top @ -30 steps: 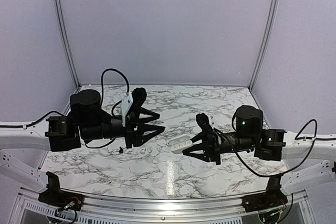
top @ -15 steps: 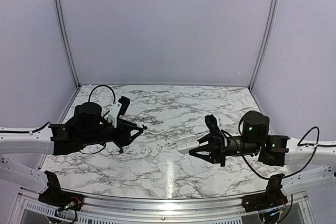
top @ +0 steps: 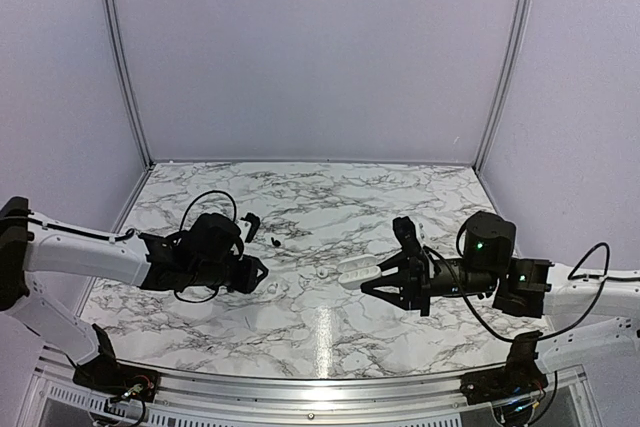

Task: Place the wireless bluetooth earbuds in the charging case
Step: Pick up the right earbud from the center of the board, then insert the right earbud into the right side groove of the charging case.

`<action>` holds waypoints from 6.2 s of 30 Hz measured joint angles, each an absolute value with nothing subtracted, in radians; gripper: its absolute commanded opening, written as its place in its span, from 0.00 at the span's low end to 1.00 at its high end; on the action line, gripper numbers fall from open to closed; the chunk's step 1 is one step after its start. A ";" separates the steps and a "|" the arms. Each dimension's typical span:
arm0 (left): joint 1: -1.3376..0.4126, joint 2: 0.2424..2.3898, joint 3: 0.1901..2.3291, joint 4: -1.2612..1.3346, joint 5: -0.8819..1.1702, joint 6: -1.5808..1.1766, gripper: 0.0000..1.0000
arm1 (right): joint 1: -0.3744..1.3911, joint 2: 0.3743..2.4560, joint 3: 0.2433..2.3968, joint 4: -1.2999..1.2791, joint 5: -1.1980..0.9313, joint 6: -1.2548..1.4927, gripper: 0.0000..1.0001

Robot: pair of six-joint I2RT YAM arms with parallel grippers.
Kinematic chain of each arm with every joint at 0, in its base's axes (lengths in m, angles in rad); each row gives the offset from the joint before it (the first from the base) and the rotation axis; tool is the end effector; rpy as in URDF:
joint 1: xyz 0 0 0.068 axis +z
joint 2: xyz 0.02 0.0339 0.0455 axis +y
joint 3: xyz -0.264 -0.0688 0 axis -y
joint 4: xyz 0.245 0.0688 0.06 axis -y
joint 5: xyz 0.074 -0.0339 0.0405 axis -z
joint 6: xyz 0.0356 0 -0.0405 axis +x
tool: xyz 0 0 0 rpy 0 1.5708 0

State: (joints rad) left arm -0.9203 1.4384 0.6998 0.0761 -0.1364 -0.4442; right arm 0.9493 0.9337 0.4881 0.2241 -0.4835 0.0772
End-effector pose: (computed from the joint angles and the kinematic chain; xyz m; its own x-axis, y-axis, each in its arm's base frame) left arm 0.1812 -0.2301 0.1874 -0.6472 0.1475 -0.7479 0.4932 0.8291 -0.2633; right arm 0.1105 0.1827 0.2511 -0.2034 -0.1668 -0.9648 -0.9711 0.1601 0.1771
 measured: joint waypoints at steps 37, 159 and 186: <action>-0.903 1.696 0.822 0.038 -0.097 -0.510 0.26 | 0.949 0.912 0.488 0.208 -0.479 0.057 0.00; -1.420 1.404 1.084 -0.073 -0.141 0.227 0.00 | 1.107 1.097 0.626 0.093 -0.461 -0.176 0.00; -1.424 1.371 1.097 -0.085 -0.149 0.229 0.28 | 1.107 1.050 0.615 0.134 -0.457 -0.170 0.00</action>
State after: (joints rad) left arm -1.4239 1.3708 1.0969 -0.0849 -0.1490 0.2291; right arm 1.1069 1.0500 0.6151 0.1341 -0.4568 -0.1696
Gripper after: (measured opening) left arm 0.253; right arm 0.259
